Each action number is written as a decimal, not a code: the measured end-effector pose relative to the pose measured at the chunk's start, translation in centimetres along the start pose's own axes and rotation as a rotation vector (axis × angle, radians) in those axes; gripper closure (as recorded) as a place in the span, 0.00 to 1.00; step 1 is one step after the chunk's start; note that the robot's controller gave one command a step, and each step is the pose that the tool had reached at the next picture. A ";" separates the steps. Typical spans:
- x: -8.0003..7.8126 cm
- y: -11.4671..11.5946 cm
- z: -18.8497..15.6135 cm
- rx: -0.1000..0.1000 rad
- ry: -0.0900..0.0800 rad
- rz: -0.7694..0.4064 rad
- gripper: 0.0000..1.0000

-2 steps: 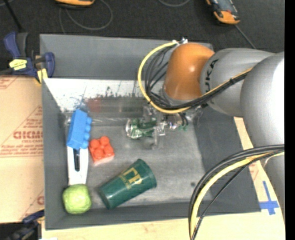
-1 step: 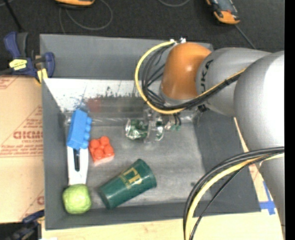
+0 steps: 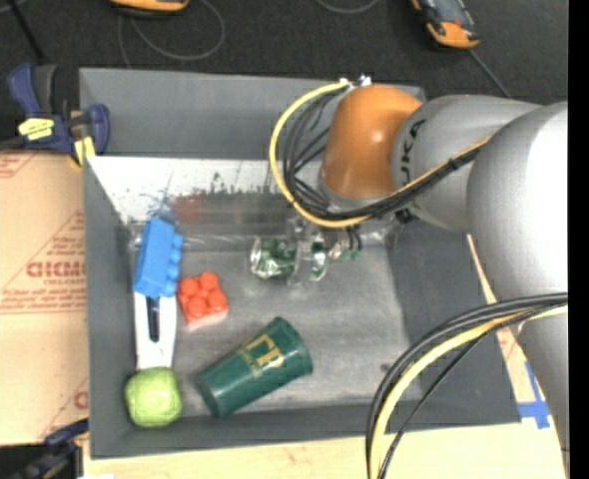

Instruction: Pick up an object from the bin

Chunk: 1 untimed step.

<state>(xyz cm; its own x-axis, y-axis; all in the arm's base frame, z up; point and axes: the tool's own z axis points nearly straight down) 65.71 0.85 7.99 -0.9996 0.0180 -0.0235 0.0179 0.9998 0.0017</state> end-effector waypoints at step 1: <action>-0.3 -0.1 -3.4 0.002 0.015 -0.001 1.00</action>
Offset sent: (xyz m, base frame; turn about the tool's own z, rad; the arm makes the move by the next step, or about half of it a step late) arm 0.0000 -0.0001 0.0006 0.0000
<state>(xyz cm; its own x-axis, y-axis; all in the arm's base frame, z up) 65.96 0.77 11.43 -0.9998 0.0168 -0.0083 0.0168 0.9999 -0.0001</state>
